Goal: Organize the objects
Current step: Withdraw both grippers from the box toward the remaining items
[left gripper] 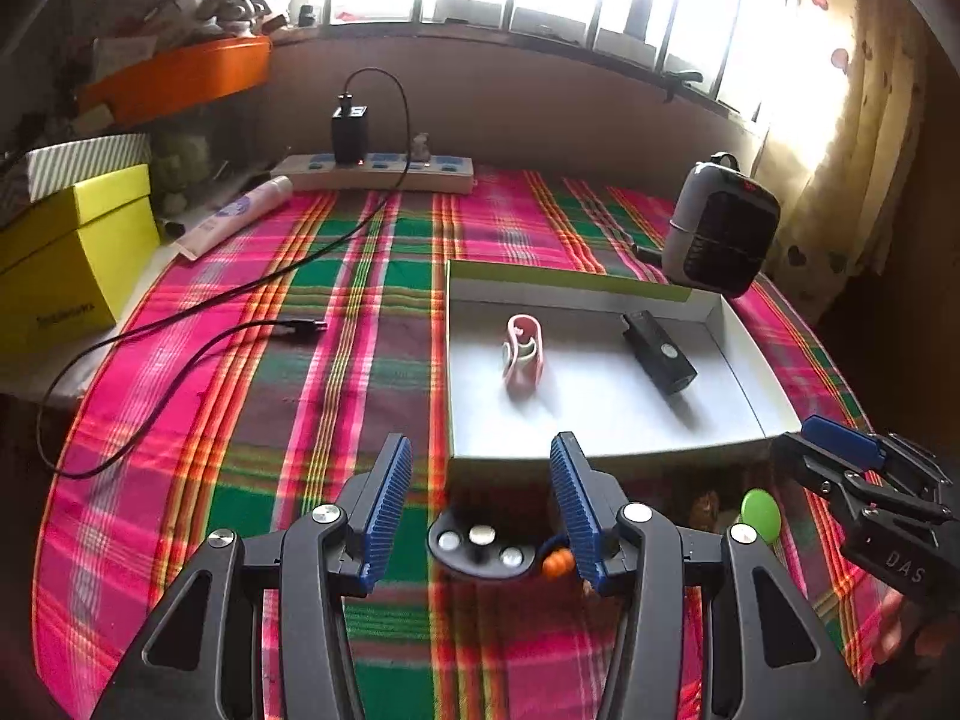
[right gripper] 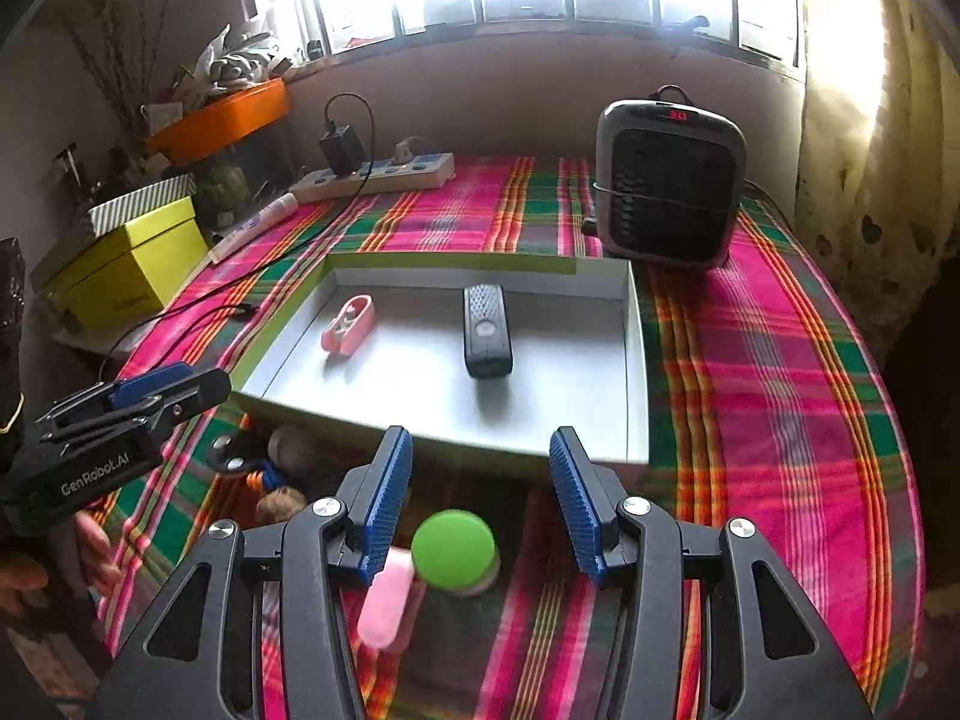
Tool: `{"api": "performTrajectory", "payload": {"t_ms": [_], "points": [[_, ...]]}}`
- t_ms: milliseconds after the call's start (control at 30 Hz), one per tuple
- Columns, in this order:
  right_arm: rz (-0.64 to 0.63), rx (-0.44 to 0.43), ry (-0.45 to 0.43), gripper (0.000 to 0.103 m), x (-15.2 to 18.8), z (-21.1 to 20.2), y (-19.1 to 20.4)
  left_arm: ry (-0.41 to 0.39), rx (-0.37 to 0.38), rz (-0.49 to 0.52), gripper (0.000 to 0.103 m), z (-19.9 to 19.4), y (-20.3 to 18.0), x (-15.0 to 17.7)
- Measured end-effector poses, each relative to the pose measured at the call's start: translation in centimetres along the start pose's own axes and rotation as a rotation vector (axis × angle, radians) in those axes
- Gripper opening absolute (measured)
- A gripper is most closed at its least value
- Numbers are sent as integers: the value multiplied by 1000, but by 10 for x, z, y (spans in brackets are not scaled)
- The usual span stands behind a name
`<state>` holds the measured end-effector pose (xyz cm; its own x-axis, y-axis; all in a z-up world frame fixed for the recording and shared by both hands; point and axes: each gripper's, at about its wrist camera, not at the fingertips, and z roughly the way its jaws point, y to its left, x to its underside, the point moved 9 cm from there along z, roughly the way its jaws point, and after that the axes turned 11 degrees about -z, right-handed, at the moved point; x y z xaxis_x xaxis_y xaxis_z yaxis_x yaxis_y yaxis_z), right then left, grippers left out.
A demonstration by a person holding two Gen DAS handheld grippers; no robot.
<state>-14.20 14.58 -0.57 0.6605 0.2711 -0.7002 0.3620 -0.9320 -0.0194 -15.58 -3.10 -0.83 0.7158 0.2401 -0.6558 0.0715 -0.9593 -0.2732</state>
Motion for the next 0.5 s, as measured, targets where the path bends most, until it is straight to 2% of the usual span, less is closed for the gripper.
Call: {"api": "performTrajectory", "payload": {"t_ms": [500], "points": [[-8,-17,3,49,40,-10,6,59,69,-12,48,0,8,33]]}}
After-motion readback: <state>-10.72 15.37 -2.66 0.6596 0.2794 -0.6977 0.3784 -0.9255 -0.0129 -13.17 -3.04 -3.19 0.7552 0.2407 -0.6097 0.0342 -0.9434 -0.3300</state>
